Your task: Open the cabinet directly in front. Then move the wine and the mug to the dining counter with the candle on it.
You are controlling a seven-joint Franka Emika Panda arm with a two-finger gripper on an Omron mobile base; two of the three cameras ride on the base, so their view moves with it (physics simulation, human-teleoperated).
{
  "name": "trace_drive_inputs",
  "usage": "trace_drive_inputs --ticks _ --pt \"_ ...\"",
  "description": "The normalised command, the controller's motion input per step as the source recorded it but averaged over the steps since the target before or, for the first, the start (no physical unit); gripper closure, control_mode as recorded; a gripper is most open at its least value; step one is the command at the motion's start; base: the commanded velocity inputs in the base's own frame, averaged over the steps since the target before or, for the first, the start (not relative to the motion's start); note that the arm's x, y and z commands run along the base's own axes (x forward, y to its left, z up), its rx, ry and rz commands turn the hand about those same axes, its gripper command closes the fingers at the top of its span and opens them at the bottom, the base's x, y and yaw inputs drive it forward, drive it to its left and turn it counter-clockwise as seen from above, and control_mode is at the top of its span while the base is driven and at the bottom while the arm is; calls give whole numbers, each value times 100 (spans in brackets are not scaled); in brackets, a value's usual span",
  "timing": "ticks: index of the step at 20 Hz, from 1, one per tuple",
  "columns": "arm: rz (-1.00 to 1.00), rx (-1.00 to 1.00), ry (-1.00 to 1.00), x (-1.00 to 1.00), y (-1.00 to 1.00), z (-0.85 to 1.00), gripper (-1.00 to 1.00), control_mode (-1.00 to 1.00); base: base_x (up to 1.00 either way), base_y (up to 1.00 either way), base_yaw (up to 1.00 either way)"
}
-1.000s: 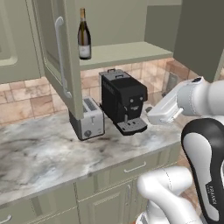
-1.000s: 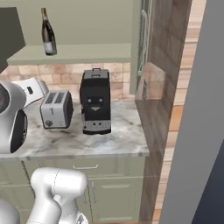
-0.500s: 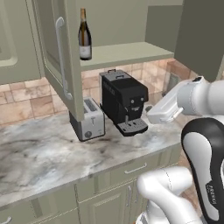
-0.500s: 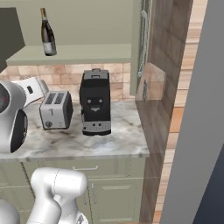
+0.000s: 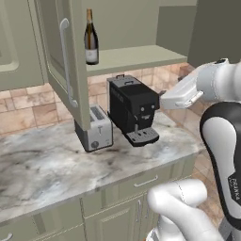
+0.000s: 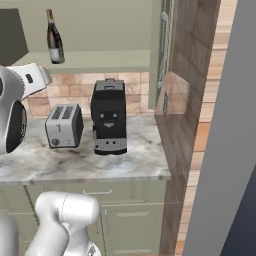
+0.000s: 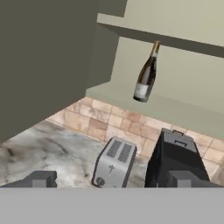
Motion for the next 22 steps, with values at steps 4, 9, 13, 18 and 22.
trace_drive_inputs --ticks 4,9,13,18,22 --pt "-2 1 -4 0 0 62 -100 -100 0 0 0" --pt "-1 10 -2 0 -9 23 -100 -100 0 0 0" --pt "-11 18 0 0 -5 0 -100 -100 0 0 0" --pt "-19 14 0 0 0 0 -100 -100 0 0 0" --pt "-6 6 0 0 0 0 -100 -100 0 0 0"
